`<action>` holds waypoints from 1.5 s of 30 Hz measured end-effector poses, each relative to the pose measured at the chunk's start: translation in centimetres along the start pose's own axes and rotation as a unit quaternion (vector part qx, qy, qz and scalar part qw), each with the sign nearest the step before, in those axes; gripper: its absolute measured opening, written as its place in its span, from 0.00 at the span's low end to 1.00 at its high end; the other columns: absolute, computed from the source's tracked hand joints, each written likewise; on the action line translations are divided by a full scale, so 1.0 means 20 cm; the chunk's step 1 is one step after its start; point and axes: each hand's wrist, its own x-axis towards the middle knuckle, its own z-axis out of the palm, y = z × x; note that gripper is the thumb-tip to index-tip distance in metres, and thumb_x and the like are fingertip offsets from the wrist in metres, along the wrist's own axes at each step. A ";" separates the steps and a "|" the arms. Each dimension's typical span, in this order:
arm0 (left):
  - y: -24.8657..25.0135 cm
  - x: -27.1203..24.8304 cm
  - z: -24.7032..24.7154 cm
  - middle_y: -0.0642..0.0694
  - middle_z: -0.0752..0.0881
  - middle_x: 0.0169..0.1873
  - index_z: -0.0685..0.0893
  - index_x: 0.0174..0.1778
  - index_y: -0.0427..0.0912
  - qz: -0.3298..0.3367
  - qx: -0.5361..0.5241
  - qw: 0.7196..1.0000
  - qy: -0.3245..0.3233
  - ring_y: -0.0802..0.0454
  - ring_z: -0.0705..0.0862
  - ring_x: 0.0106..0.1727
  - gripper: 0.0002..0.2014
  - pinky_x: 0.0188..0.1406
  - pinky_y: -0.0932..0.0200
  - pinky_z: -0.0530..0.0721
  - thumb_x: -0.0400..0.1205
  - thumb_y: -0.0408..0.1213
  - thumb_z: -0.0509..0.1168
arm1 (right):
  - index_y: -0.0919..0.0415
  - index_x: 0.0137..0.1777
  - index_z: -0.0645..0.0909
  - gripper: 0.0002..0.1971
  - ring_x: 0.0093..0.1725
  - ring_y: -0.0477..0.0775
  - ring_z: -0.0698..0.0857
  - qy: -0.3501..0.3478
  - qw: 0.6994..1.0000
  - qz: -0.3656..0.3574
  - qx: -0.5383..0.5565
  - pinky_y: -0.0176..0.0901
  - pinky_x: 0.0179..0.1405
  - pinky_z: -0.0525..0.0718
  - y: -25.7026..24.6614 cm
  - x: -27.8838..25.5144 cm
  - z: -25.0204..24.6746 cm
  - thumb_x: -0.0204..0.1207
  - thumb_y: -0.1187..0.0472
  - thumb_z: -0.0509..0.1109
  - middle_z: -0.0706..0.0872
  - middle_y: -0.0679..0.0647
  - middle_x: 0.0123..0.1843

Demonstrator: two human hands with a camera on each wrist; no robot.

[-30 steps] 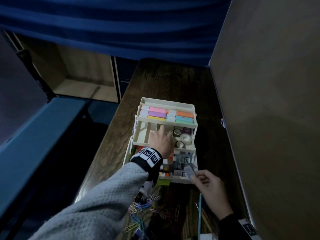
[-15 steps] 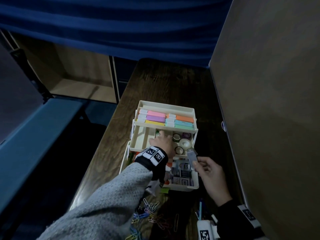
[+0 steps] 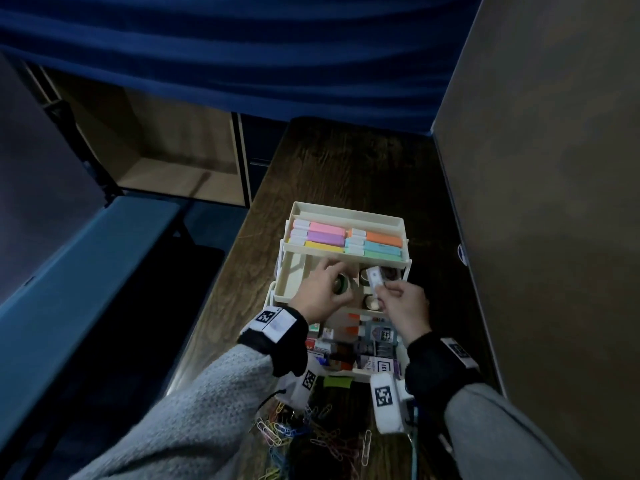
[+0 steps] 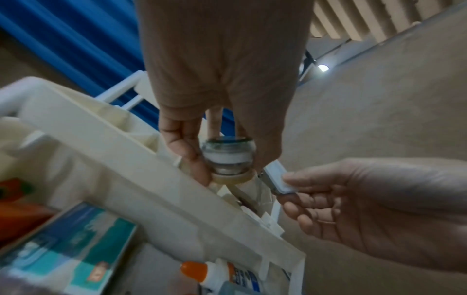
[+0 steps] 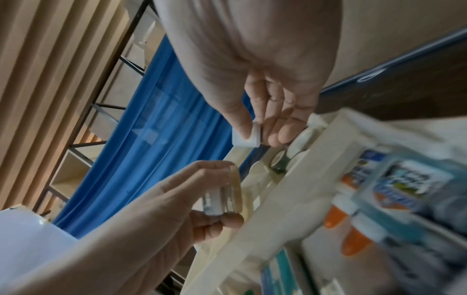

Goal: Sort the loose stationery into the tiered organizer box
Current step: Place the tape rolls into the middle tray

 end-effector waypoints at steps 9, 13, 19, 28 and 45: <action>-0.04 -0.12 -0.24 0.49 0.79 0.60 0.83 0.53 0.50 -0.038 -0.162 0.986 -0.006 0.51 0.85 0.52 0.11 0.46 0.57 0.88 0.77 0.43 0.72 | 0.60 0.53 0.83 0.10 0.50 0.57 0.86 -0.029 0.981 -0.078 -0.178 0.43 0.42 0.80 -0.15 0.03 0.22 0.78 0.53 0.70 0.89 0.56 0.49; -0.05 -0.21 -0.27 0.55 0.76 0.60 0.82 0.53 0.57 -0.020 -0.046 0.999 -0.021 0.61 0.75 0.60 0.10 0.62 0.65 0.73 0.76 0.49 0.70 | 0.59 0.43 0.74 0.07 0.39 0.60 0.81 -0.031 0.964 -0.115 -0.237 0.42 0.29 0.73 -0.16 0.06 0.27 0.76 0.59 0.70 0.84 0.56 0.40; -0.06 -0.26 -0.23 0.57 0.72 0.65 0.80 0.56 0.58 -0.008 0.026 0.999 -0.037 0.62 0.73 0.64 0.12 0.58 0.69 0.68 0.77 0.49 0.68 | 0.55 0.49 0.79 0.03 0.59 0.57 0.74 -0.076 0.907 -0.228 -0.346 0.49 0.52 0.74 -0.10 0.06 0.26 0.79 0.57 0.66 0.73 0.53 0.54; -0.03 -0.23 -0.17 0.54 0.73 0.64 0.77 0.54 0.59 0.026 0.066 0.996 -0.061 0.54 0.80 0.60 0.12 0.57 0.59 0.78 0.76 0.50 0.66 | 0.41 0.82 0.57 0.26 0.68 0.57 0.65 -0.179 0.844 -0.206 -0.463 0.59 0.65 0.64 -0.08 0.10 0.21 0.85 0.55 0.53 0.67 0.49 0.71; 0.11 0.07 0.01 0.40 0.76 0.62 0.75 0.66 0.47 -0.021 0.195 0.973 -0.118 0.38 0.83 0.56 0.20 0.53 0.46 0.83 0.79 0.47 0.66 | 0.55 0.58 0.86 0.13 0.66 0.53 0.70 -0.060 0.961 -0.195 -0.185 0.52 0.69 0.72 0.02 -0.08 -0.08 0.81 0.66 0.62 0.74 0.53 0.60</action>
